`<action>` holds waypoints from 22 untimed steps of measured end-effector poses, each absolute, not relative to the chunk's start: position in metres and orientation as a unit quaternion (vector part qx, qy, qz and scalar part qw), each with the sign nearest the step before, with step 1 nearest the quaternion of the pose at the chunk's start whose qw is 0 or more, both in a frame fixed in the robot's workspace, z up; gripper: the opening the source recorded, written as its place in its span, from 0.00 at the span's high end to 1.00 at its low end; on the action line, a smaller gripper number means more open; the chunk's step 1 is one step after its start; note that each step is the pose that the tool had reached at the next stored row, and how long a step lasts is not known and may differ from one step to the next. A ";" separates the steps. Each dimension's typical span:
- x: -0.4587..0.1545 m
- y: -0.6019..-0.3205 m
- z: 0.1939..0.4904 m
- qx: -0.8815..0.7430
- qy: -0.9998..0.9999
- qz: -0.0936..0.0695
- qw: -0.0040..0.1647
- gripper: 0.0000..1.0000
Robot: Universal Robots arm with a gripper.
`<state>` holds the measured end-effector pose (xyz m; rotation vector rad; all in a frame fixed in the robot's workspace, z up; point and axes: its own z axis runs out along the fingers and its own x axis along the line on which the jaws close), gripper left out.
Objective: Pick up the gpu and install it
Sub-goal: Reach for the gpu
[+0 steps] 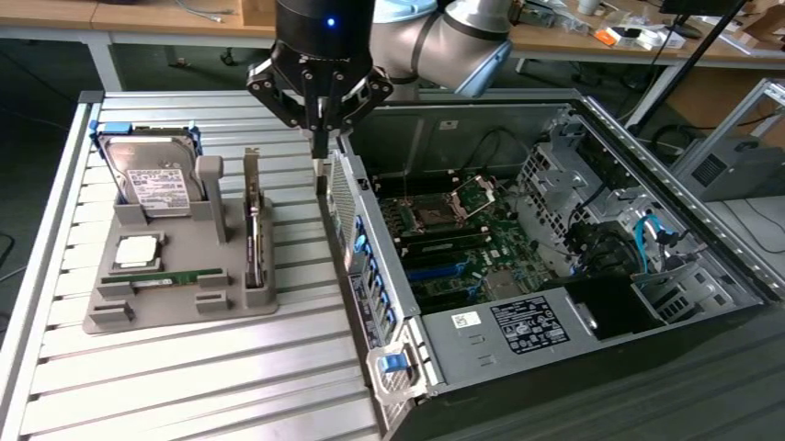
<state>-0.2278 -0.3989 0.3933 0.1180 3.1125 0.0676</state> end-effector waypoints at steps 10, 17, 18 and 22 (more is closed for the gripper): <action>-0.235 -0.399 0.393 0.038 0.999 0.022 0.013 0.89; -0.239 -0.399 0.393 0.038 0.999 0.022 0.013 0.89; -0.240 -0.399 0.393 0.038 0.999 0.022 0.013 0.89; -0.244 -0.399 0.393 0.038 0.999 0.022 0.013 0.89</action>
